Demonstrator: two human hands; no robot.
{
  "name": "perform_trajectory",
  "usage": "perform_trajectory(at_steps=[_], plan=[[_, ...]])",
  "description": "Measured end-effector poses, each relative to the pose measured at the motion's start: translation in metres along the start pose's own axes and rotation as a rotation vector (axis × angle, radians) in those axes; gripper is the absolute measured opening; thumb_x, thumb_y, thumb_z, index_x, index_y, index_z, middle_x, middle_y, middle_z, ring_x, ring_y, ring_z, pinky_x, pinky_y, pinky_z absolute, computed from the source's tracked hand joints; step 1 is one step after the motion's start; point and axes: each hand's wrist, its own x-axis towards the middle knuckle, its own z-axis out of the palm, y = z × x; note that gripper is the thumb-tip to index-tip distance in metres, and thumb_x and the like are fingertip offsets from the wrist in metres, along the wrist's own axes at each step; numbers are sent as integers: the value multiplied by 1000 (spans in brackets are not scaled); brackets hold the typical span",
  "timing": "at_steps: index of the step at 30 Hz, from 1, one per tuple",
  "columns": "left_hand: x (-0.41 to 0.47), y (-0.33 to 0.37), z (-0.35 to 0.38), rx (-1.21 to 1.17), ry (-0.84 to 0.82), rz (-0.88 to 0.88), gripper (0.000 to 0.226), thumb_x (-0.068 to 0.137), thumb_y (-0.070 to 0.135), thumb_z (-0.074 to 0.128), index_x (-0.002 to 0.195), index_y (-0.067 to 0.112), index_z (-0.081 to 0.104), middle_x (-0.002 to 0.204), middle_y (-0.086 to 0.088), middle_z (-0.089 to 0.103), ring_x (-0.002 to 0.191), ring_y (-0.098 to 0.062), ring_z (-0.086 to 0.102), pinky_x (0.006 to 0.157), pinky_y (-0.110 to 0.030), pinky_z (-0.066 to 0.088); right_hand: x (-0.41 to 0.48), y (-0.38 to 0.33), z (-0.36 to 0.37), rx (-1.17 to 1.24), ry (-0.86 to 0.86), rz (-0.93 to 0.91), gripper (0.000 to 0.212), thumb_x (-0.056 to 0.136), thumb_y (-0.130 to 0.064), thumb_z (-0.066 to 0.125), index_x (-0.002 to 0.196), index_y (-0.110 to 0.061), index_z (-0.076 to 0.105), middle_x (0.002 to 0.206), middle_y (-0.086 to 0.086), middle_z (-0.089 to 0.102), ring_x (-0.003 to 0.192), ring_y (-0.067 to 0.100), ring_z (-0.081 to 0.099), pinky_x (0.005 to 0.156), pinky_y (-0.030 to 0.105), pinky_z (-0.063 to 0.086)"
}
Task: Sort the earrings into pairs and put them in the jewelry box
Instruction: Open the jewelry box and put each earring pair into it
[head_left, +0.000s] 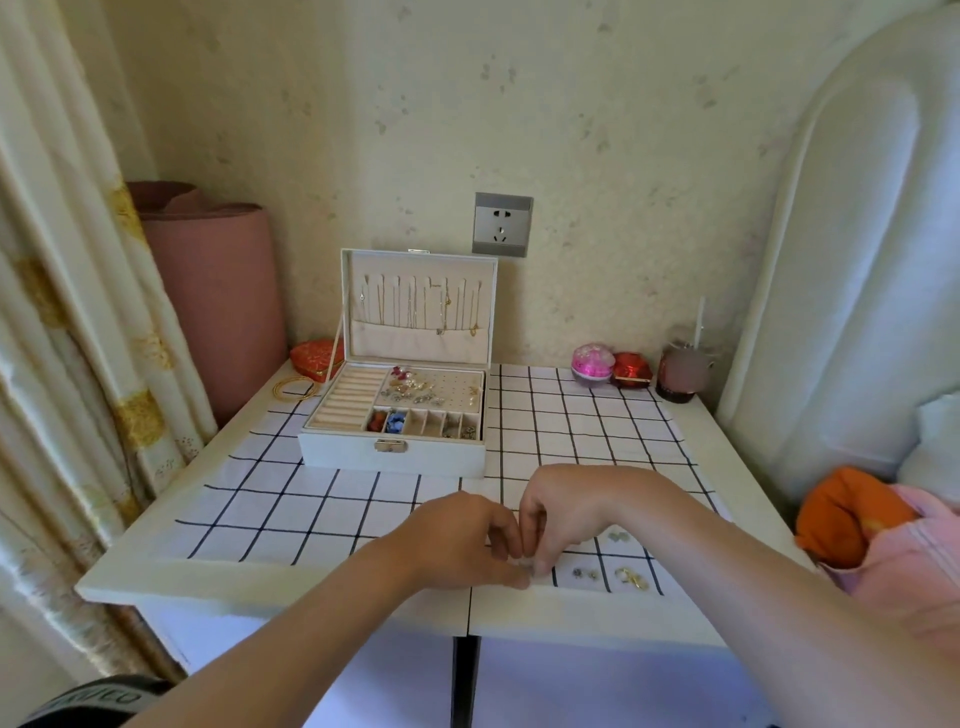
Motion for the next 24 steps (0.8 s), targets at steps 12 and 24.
perform_trajectory(at_steps=[12,24], plan=[[11,-6,-5,59,33,-69,8,81,38,70,87,35,74,84,20,68,74,5,58,68,-17,45,15,12,1,15,179,46,9,82,-31,77,90,-26,76,93,-13,70,89,8,63,78,27,52],[21,-25,-33,-118,182,-91,4,85,25,68,84,28,67,88,13,66,76,-2,60,70,-21,49,25,15,-8,319,327,-62,5,86,-17,76,83,-21,73,94,1,75,57,9,69,65,23,50]])
